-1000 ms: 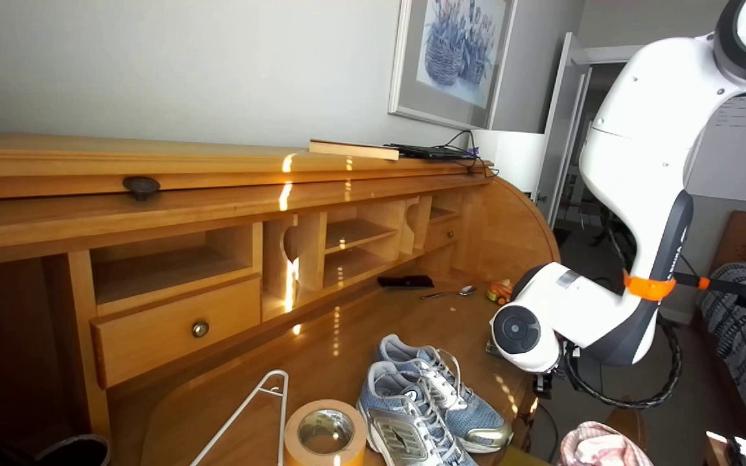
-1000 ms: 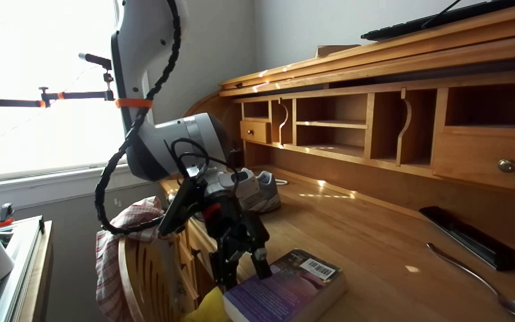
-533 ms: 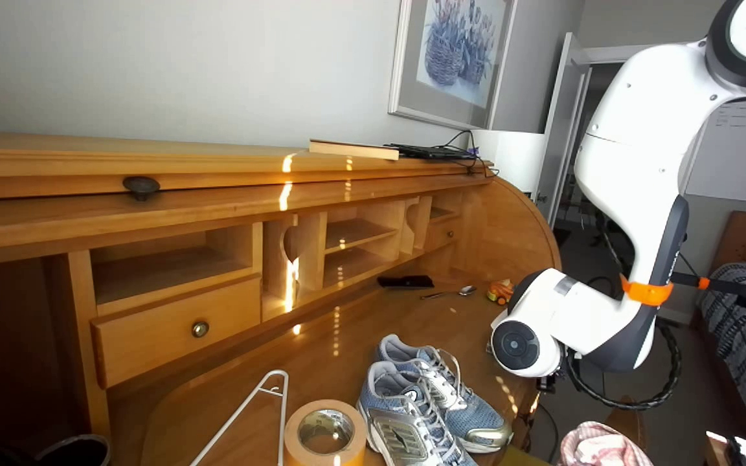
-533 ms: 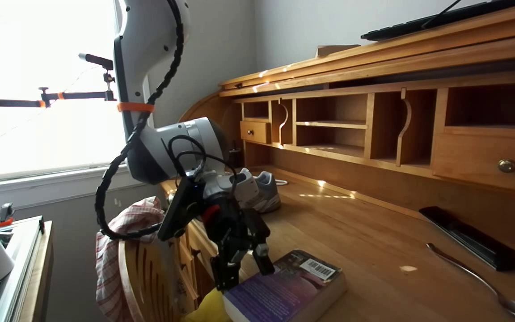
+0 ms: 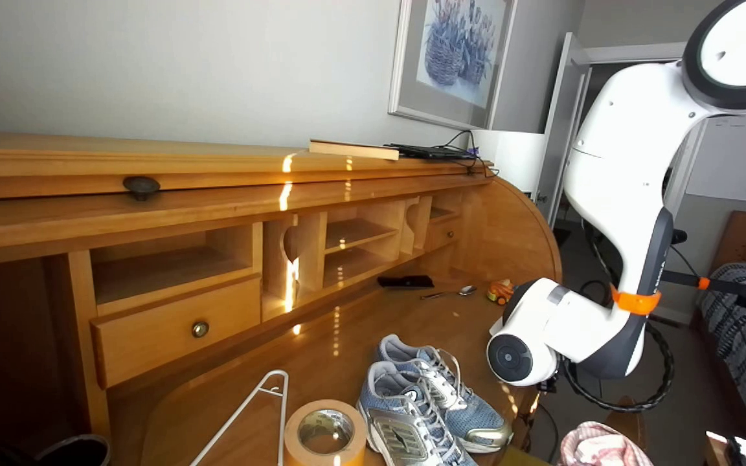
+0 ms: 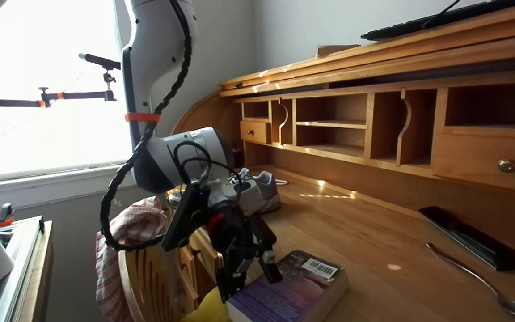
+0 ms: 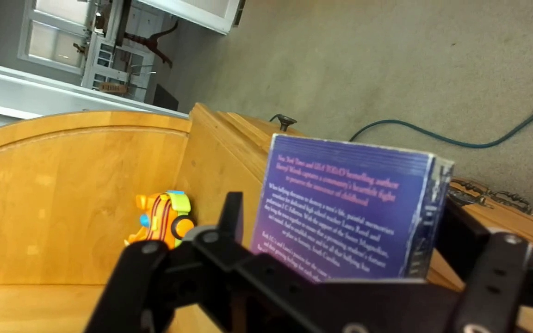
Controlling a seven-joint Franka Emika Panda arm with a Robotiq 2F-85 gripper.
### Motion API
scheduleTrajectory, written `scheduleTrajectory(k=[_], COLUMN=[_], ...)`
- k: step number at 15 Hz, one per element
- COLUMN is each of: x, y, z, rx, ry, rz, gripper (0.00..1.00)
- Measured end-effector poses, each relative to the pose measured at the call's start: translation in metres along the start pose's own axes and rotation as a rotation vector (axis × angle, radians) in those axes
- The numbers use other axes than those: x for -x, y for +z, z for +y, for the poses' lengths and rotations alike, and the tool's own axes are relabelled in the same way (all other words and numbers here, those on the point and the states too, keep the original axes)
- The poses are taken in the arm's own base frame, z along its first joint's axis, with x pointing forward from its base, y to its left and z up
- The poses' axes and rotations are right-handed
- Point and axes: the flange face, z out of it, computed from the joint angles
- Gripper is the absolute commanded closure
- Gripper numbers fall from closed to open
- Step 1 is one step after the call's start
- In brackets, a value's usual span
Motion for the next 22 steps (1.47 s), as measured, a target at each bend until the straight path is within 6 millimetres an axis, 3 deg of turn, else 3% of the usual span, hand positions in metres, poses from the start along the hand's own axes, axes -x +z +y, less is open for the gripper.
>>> scheduleTrajectory(k=[5,6,8,12,15,17,22], x=[-0.009,-0.010,-0.014,-0.020,-0.021,-0.021,-0.019], y=[0.016,0.018,0.020,0.023,0.024,0.024,0.015], z=[-0.007,-0.008,-0.008,-0.009,-0.006,-0.005,0.000], rx=[0.022,0.028,0.035,0.038,0.056,0.066,0.058], ry=[-0.005,-0.004,-0.002,0.002,0.004,0.003,-0.017], rz=[-0.025,-0.028,-0.031,-0.029,-0.037,-0.040,-0.029], gripper=[0.03,0.26,0.31,0.64,0.82,0.88,0.91])
